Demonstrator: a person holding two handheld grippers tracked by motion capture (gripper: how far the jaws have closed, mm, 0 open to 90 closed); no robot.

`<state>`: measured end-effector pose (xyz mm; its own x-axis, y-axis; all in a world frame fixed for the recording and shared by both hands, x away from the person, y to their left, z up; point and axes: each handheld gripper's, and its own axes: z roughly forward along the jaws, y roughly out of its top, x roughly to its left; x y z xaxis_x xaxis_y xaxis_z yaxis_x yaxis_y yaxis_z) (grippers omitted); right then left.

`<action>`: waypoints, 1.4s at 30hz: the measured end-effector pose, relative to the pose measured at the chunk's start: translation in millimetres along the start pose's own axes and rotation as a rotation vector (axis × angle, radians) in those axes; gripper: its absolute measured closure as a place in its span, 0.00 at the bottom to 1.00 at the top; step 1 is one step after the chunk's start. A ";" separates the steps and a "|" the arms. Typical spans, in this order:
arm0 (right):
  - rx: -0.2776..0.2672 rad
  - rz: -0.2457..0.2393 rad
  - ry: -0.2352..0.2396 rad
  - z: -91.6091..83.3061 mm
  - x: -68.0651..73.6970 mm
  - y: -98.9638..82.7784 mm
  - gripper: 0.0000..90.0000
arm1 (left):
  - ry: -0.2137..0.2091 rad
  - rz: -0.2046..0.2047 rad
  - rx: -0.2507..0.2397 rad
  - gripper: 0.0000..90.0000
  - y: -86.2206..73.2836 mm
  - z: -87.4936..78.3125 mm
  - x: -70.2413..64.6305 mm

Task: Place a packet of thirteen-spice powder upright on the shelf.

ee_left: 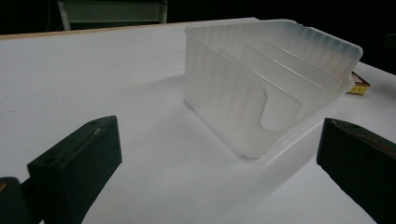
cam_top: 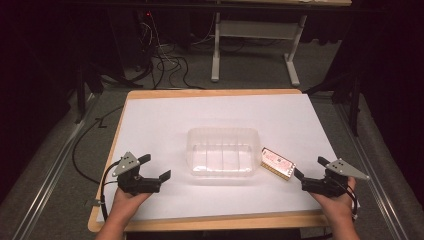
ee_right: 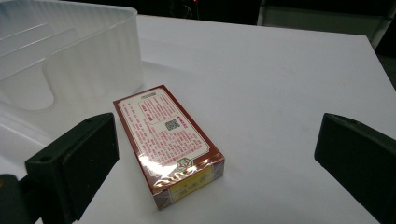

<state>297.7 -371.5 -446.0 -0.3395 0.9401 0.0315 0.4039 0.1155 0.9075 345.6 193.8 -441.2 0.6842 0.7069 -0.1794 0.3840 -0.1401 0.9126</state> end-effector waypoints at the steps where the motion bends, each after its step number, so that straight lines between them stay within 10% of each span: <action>1: 0.004 0.007 0.000 0.8 -1.1 -0.8 0.00 | 0.000 0.000 0.001 0.01 0.0 0.2 -0.2; 14: 0.006 0.079 0.040 1.1 -4.6 -4.5 0.01 | -0.022 -0.002 0.012 0.01 -1.5 3.7 -2.0; 32: 0.193 -0.036 0.142 34.2 9.4 -5.3 0.06 | -0.009 -0.004 0.016 0.01 -2.1 6.6 -5.1; 42: 0.265 -0.047 0.121 48.1 7.6 -11.1 0.11 | -0.009 -0.004 -0.002 0.01 -2.3 -1.5 -0.7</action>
<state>331.5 -350.2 -476.0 -0.4554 0.8885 0.0567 0.5882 0.2524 0.7683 343.3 194.6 -442.6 0.6884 0.7010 -0.1863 0.3855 -0.1361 0.9126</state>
